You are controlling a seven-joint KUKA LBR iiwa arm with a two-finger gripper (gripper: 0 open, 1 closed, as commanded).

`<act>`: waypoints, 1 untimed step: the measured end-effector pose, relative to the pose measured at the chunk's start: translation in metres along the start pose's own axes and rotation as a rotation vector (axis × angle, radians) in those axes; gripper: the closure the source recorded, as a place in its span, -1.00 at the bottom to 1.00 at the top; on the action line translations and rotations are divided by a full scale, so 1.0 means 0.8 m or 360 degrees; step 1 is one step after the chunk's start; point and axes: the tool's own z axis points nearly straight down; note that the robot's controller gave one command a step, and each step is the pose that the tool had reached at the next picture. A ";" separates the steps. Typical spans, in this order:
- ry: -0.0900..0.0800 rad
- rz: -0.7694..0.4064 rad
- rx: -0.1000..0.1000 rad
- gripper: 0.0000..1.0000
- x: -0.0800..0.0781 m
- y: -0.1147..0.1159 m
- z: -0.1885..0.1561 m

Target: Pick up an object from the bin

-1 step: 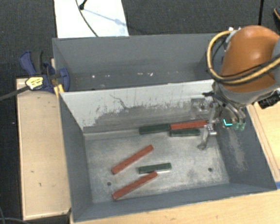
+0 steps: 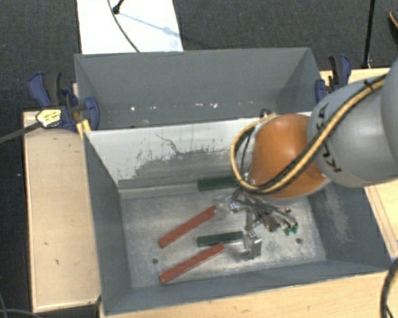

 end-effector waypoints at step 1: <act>-0.0009 0.0004 0.0004 1.00 -0.002 -0.003 -0.004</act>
Offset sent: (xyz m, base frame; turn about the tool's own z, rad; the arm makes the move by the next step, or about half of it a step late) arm 0.0000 0.0000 0.0000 0.0000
